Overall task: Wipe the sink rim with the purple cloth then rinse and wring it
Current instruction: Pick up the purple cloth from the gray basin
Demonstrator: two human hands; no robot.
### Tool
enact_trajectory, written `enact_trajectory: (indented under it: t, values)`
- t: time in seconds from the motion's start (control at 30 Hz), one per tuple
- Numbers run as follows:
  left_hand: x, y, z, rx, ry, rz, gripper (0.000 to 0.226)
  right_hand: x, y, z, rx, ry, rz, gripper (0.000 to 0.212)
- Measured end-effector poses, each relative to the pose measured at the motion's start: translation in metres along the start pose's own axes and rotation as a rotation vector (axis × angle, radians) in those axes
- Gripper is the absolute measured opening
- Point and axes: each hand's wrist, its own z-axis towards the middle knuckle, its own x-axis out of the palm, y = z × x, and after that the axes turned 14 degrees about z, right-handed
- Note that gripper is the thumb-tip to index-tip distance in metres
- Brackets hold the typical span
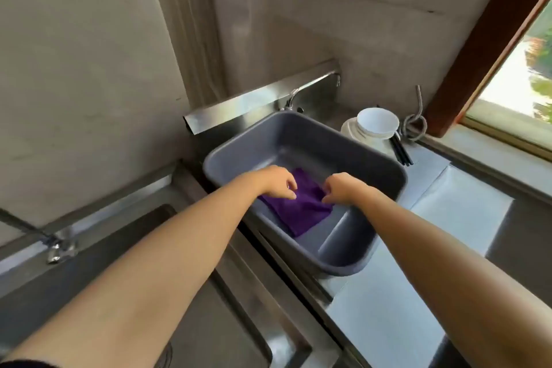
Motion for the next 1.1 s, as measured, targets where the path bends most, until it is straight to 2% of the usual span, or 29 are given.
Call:
enact_trajectory:
  t: [0.13,0.23,0.4,0.53,0.67,0.73,0.87,1.0,1.1]
  values:
    - [0.020,-0.009,0.023,0.036,0.200,0.077,0.054,0.016,-0.019,0.016,0.156,0.042,0.028,0.037]
    - [0.031,-0.011,0.036,0.053,0.330,0.141,0.059,0.023,-0.024,0.028,0.187,0.072,0.103,0.030]
    - [0.041,-0.011,0.039,0.050,0.421,0.183,0.057,0.032,-0.024,0.038,0.261,0.029,0.206,0.030]
    - [0.038,-0.004,0.044,0.025,0.318,0.058,0.058,0.027,-0.021,0.043,0.226,-0.017,0.237,0.019]
    - [0.025,0.003,0.047,-0.069,-0.038,-0.165,0.075,0.003,-0.002,0.032,0.009,-0.107,0.415,0.018]
    - [0.012,0.005,0.045,-0.027,-0.128,-0.214,0.079,-0.013,0.009,0.020,-0.112,-0.130,0.459,0.020]
    - [-0.011,0.007,0.036,0.017,-0.206,-0.197,0.056,-0.048,0.031,-0.005,-0.305,-0.183,0.539,0.027]
    - [-0.024,0.011,0.022,-0.026,-0.303,-0.376,0.026,-0.079,0.047,-0.032,-0.343,-0.212,0.636,0.025]
    - [-0.031,0.010,0.006,-0.021,-0.337,-0.425,0.027,-0.095,0.054,-0.047,-0.355,-0.258,0.549,0.029]
